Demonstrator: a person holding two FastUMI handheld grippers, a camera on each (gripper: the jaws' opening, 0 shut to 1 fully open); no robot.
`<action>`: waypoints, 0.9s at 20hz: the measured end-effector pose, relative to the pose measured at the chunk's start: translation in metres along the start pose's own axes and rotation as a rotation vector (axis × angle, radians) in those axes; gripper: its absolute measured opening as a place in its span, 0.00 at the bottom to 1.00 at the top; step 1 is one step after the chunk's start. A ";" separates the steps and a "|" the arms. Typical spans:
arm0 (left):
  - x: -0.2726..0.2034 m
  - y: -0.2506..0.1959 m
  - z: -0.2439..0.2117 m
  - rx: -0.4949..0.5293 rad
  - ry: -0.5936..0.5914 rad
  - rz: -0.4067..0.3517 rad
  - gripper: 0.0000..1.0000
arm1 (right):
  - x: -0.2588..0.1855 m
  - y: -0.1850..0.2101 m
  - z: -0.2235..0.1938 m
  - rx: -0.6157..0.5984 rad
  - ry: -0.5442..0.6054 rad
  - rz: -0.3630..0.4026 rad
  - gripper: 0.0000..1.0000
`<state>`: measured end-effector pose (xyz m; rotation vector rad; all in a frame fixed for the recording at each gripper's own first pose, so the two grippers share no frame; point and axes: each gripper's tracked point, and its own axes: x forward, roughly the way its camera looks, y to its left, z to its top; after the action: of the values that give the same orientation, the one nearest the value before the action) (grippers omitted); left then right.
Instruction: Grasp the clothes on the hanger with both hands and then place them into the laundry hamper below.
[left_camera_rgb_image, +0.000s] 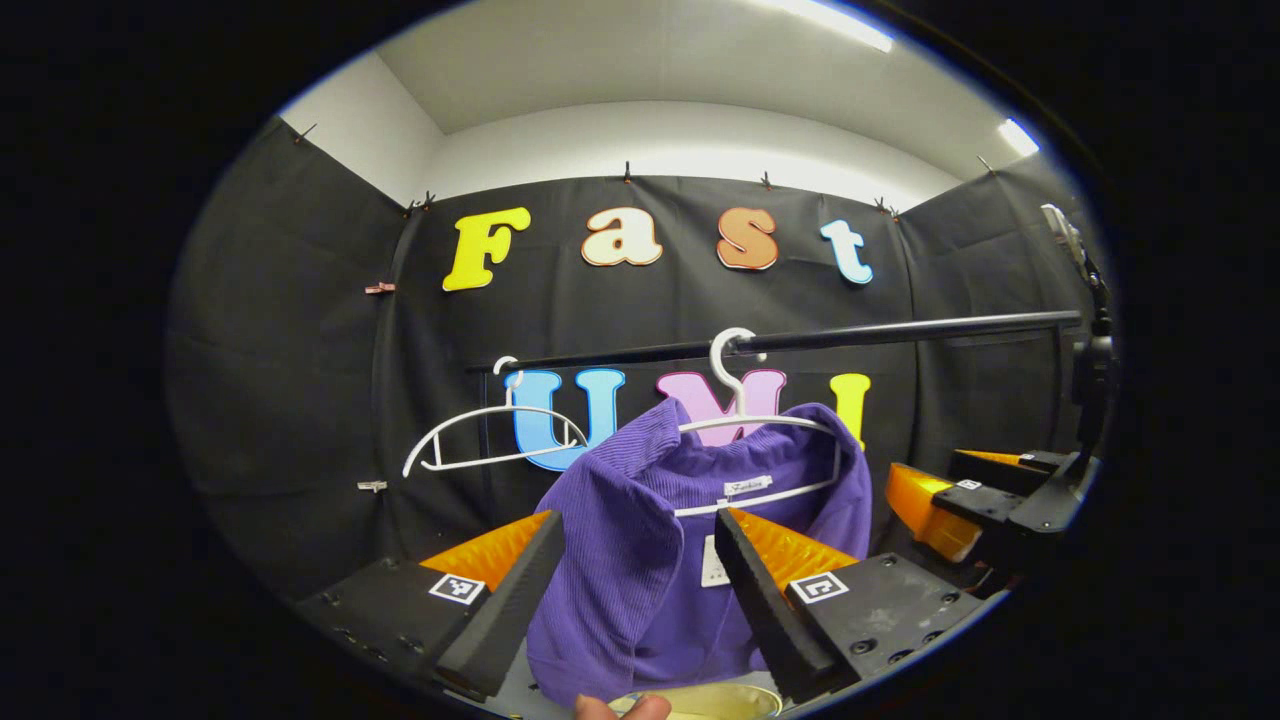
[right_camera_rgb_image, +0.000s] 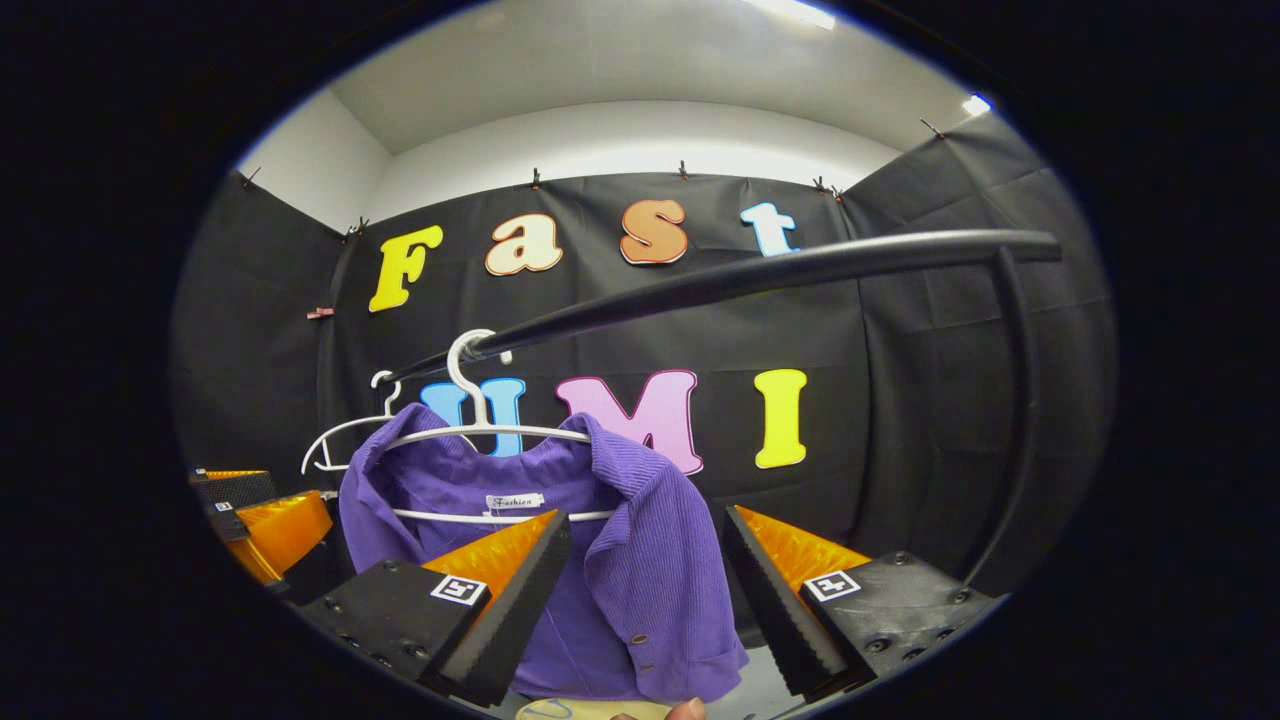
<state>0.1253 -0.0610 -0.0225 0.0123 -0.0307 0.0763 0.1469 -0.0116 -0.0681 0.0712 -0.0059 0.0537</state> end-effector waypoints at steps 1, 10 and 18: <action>0.012 0.002 -0.005 0.001 0.002 0.022 0.94 | 0.006 -0.002 -0.008 0.009 0.001 0.003 0.99; 0.072 -0.003 -0.029 0.024 -0.021 0.099 0.92 | 0.049 0.008 -0.037 0.039 0.000 0.035 1.00; 0.086 0.009 -0.040 0.073 -0.048 0.136 0.22 | 0.073 0.021 -0.070 0.073 0.069 0.084 0.18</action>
<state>0.2118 -0.0449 -0.0600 0.0849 -0.0769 0.2130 0.2194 0.0186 -0.1360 0.1420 0.0623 0.1403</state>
